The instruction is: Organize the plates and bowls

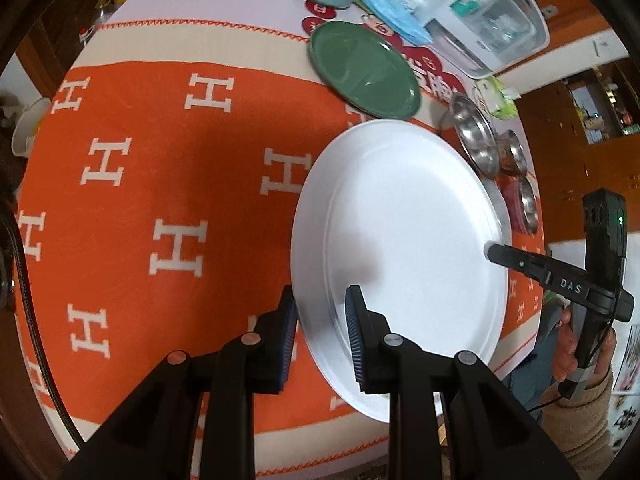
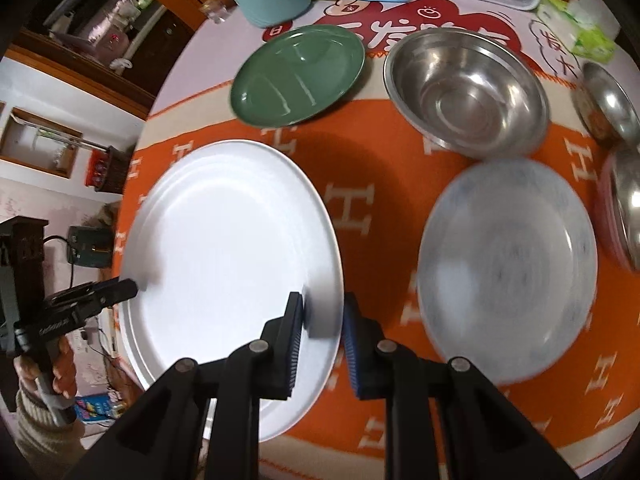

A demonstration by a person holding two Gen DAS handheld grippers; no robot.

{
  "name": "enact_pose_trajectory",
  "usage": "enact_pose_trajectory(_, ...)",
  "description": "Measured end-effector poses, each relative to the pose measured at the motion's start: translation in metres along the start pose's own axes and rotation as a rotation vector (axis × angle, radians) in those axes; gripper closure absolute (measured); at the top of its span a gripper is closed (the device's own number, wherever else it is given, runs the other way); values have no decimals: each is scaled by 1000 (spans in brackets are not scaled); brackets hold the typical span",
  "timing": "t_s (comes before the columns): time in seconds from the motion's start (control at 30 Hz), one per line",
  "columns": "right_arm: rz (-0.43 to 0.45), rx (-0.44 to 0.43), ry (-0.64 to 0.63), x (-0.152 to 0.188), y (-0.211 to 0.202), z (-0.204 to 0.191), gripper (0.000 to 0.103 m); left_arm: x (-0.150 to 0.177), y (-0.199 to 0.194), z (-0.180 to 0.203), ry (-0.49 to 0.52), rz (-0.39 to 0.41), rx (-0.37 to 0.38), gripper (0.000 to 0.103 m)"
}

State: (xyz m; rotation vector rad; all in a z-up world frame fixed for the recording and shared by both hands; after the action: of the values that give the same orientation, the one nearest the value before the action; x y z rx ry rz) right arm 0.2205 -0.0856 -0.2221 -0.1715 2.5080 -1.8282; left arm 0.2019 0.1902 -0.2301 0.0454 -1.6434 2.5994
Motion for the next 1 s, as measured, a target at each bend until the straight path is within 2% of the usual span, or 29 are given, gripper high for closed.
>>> enact_pose_trajectory(0.2,29,-31,38,58,4,-11,84,37,1,10,80,13,-48,81)
enact_pose_trajectory(0.43,87,12,66,110,31,-7,83,75,32,3,129,-10,-116,81)
enact_pose_trajectory(0.6,102,34,84,125,51,-12,83,90,45,-8,127,1,-162,81)
enact_pose_trajectory(0.73,106,27,99,133,61,-10,83,97,52,-18,118,-3,-157,81)
enact_pose_trajectory(1.0,115,88,111,139,73,-11,83,101,70,-23,136,0,-215,81)
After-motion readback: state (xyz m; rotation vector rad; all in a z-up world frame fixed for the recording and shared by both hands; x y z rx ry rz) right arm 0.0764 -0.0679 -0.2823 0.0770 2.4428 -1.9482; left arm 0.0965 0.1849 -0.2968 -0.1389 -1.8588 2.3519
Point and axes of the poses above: each gripper's, at about its wrist camera, not at the fingertips, and y roughly the way its jaws point, z to its right, x to its underside, the point moved 4 cm from there along y, roughly the way its jaws point, and after that the axes turned 10 degrees about -z, right-handed, at the moved point
